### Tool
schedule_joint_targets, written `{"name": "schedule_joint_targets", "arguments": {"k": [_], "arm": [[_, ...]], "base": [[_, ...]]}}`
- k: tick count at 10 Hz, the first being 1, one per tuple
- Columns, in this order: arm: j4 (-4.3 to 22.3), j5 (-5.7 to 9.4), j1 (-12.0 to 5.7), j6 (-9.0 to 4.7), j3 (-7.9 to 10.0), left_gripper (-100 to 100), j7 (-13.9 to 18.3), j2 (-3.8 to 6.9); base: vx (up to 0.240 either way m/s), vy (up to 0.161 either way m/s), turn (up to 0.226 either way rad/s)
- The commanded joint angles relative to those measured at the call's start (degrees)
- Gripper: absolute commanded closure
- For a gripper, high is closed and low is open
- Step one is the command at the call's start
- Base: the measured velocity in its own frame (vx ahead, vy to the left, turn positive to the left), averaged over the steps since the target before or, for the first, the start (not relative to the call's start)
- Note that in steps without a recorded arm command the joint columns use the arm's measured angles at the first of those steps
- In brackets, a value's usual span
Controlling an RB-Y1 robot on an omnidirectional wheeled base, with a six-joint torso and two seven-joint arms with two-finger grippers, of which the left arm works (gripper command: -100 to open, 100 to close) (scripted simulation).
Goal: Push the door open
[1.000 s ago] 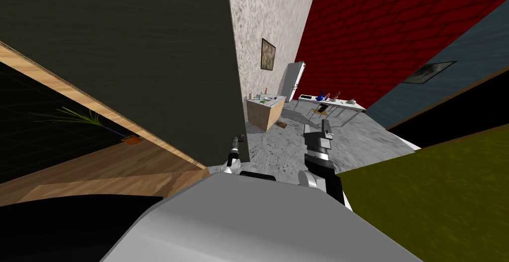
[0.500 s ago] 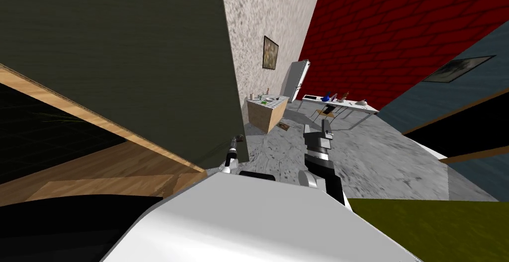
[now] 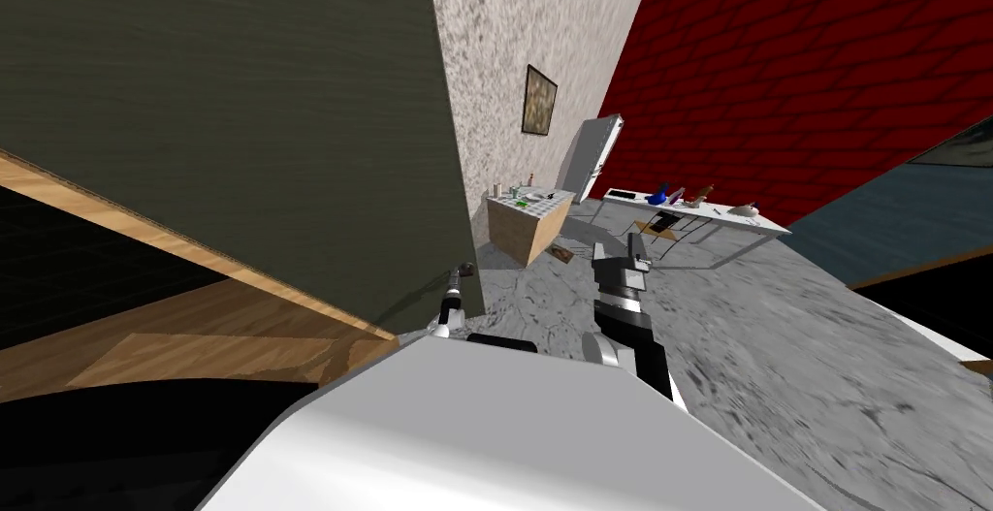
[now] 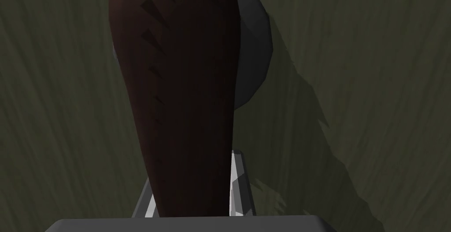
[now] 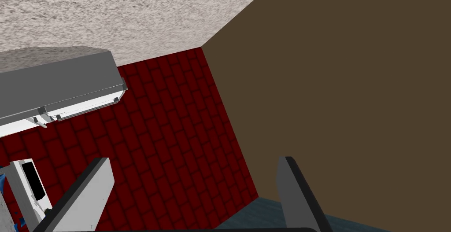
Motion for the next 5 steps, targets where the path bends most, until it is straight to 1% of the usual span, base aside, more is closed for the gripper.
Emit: {"name": "schedule_joint_targets", "arguments": {"k": [1,2,3,4,5], "arm": [[-0.26,0.14,-0.14,-0.15,0.99,100,-0.33,-0.81],[-0.22,0.14,-0.18,-0.18,1.3,100,-0.41,-1.73],[-0.31,0.18,0.11,-0.01,1.2,100,-0.34,-1.07],[-0.41,0.96,0.18,-0.14,2.45,100,-0.78,0.6],[-0.43,1.11,0.19,-0.15,2.69,100,-0.87,0.82]], "base": [[0.174,-0.097,0.177],[0.145,-0.094,0.132],[0.06,-0.033,0.049],[0.133,-0.033,0.02],[0.188,-0.061,0.048]]}}
